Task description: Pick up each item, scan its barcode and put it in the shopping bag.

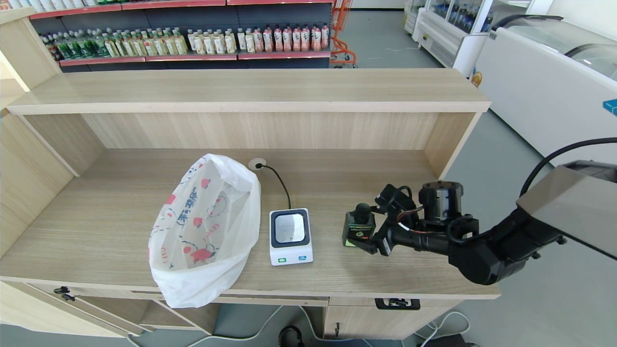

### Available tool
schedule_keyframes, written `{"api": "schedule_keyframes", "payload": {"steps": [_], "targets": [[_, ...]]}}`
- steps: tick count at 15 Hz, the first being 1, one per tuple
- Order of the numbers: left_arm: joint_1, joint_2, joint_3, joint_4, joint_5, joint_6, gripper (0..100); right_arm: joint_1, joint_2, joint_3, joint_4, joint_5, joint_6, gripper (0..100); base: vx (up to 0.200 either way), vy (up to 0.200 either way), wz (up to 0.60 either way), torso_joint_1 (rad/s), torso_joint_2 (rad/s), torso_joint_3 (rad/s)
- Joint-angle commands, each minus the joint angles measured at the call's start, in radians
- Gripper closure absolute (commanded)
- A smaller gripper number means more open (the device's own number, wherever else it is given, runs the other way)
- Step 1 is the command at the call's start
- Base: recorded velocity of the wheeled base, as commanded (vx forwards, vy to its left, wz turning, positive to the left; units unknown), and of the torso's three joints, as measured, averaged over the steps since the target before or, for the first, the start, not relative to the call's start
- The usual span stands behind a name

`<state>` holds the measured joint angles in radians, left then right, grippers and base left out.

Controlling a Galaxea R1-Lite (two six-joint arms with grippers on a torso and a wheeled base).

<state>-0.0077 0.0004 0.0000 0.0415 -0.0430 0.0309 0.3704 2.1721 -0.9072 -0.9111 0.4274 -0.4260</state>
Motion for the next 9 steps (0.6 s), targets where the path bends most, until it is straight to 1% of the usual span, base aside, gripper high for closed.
{"api": "schedule_keyframes", "payload": {"steps": [1, 3, 5, 6, 9], "targets": [[0.0, 0.0, 0.0, 0.0, 0.0, 0.0, 0, 0.001, 0.037, -0.032, 0.0, 0.001, 0.001, 0, 0.0, 0.0, 0.0, 0.0, 0.0, 0.0], [0.0, 0.0, 0.0, 0.0, 0.0, 0.0, 0, -0.001, 0.057, -0.055, -0.002, 0.017, 0.006, 0, 0.0, 0.0, 0.0, 0.0, 0.0, 0.0], [0.002, 0.0, 0.0, 0.0, 0.0, 0.0, 0, -0.001, 0.072, -0.068, -0.005, 0.059, 0.012, 0, 0.0, 0.0, 0.0, 0.0, 0.0, 0.0], [0.0, 0.0, 0.0, 0.0, 0.0, 0.0, 0, -0.001, 0.078, -0.075, -0.011, 0.066, 0.013, 100, 0.0, 0.0, 0.0, 0.0, 0.0, 0.0], [0.0, 0.0, 0.0, 0.0, 0.0, 0.0, 0, -0.002, 0.09, -0.082, -0.011, 0.065, 0.012, 100, 0.0, 0.0, 0.0, 0.0, 0.0, 0.0]]}}
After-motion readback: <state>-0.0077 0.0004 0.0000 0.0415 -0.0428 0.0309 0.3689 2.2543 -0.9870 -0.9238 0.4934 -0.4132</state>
